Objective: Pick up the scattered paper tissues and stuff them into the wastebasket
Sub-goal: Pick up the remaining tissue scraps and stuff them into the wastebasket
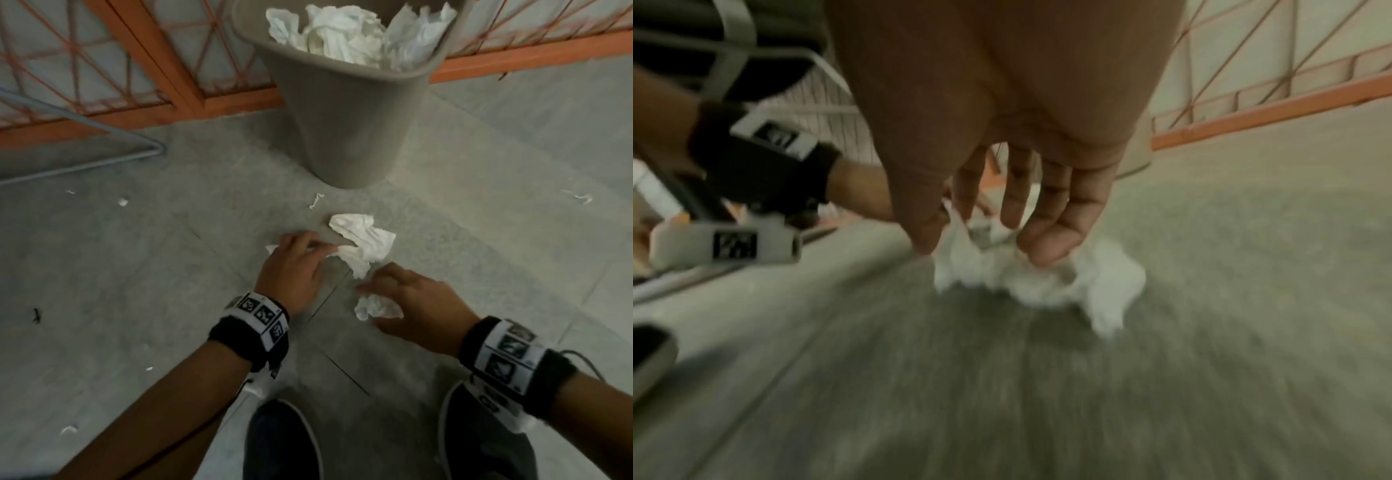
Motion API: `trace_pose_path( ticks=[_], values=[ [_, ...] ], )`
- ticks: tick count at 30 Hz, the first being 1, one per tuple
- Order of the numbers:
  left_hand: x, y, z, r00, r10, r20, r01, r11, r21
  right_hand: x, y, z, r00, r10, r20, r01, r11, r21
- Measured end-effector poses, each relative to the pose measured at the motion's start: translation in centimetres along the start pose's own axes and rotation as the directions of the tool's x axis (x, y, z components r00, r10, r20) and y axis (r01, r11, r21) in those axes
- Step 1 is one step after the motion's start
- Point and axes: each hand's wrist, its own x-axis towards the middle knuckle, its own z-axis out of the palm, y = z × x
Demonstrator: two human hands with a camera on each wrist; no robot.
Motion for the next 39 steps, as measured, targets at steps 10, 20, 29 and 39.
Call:
trace_pose_path(
  ticks=[10, 20, 29, 39],
  values=[
    [3.5, 2.8, -1.6, 0.982, 0.143, -0.126, -0.160, 0.977, -0.139, 1.1, 1.7, -0.7, 0.995, 0.004, -0.097, 0.018, 0.973, 0.229],
    [5.3, 1.7, -1.7, 0.997, -0.035, -0.068, 0.023, 0.986, -0.163, 2.9, 3.4, -4.7, 0.929, 0.258, -0.265, -0.137, 0.906, 0.401],
    [9.3, -1.3, -2.1, 0.967, -0.222, -0.127, 0.227, 0.974, 0.022, 2.0, 3.1, -7.7, 0.920, 0.253, -0.299, -0.113, 0.903, 0.415],
    [2.2, 3.8, -6.7, 0.951, -0.060, -0.303, -0.066, 0.919, -0.388, -0.6, -2.8, -13.3, 0.927, 0.051, -0.372, 0.144, 0.866, 0.478]
  ],
)
